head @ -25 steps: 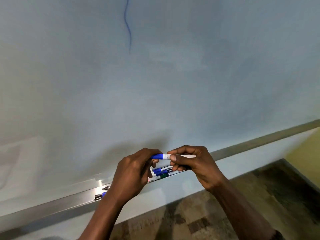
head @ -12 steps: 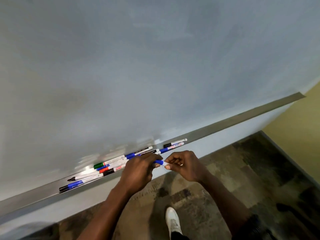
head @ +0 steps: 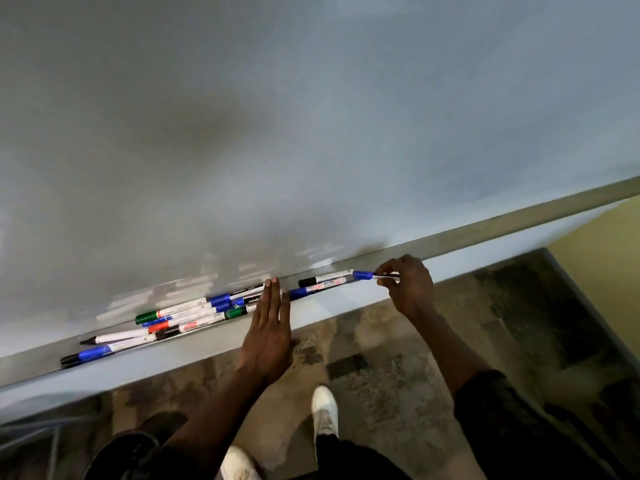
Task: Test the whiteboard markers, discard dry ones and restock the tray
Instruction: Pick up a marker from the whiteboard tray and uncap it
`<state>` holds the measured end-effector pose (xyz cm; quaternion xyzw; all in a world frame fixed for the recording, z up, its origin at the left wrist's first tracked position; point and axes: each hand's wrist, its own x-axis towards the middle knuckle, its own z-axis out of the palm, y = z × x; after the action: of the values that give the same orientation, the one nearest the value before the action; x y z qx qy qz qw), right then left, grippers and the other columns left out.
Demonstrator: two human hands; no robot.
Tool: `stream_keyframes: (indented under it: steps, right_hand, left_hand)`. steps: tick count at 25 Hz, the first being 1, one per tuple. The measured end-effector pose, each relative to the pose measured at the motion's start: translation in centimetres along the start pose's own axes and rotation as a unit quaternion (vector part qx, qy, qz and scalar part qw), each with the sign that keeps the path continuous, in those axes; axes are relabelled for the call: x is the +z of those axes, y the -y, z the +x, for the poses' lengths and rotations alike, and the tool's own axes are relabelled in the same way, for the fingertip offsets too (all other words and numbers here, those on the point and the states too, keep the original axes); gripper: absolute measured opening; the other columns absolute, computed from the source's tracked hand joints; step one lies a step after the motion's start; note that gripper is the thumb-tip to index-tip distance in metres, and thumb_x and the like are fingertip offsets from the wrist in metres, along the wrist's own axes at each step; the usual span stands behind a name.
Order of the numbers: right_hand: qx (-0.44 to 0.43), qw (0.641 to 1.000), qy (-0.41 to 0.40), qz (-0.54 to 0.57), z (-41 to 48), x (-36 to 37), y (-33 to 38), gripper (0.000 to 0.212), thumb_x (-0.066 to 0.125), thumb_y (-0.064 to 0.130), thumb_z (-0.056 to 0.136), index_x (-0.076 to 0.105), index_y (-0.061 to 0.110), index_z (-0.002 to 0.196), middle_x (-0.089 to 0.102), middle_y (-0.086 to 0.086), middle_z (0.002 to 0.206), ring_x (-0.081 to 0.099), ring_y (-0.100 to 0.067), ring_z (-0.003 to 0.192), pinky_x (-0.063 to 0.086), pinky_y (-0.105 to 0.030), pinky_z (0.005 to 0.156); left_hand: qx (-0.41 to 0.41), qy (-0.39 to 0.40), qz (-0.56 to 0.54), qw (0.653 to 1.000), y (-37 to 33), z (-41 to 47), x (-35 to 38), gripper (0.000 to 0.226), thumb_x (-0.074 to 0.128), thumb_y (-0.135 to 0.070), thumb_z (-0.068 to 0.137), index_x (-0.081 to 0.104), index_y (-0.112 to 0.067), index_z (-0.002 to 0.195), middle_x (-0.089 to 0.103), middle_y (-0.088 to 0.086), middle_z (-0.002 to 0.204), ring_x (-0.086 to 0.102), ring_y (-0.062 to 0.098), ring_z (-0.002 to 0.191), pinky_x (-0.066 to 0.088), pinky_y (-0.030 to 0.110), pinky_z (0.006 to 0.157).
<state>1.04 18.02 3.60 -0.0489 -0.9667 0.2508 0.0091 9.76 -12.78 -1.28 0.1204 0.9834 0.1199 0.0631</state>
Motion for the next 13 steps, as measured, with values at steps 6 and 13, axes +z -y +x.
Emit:
stream_keyframes:
  steps: [6,13]
  right_hand:
    - [-0.098,0.993,-0.008,-0.058,4.6,1.6,-3.6,0.023,0.088,0.008,0.079,0.083,0.023,0.095,0.069,-0.003,0.09,0.062,-0.03,0.091,0.049,-0.041,0.075]
    - [-0.146,0.985,0.034,-0.083,6.2,2.2,-5.1,0.026,0.083,0.007,0.083,0.084,0.023,0.105,0.069,-0.004,0.095,0.06,-0.031,0.097,0.049,-0.043,0.081]
  left_hand:
    - [-0.053,0.026,0.063,0.996,0.8,-0.2,2.6,0.134,0.082,-0.057,0.086,-0.004,0.006,0.167,-0.018,0.03,0.175,-0.012,0.047,0.164,0.018,0.063,0.132]
    - [-0.067,0.045,0.102,0.991,0.6,-0.1,3.2,0.134,0.077,-0.063,0.087,-0.008,0.005,0.167,-0.021,0.029,0.174,-0.017,0.046,0.164,0.013,0.062,0.133]
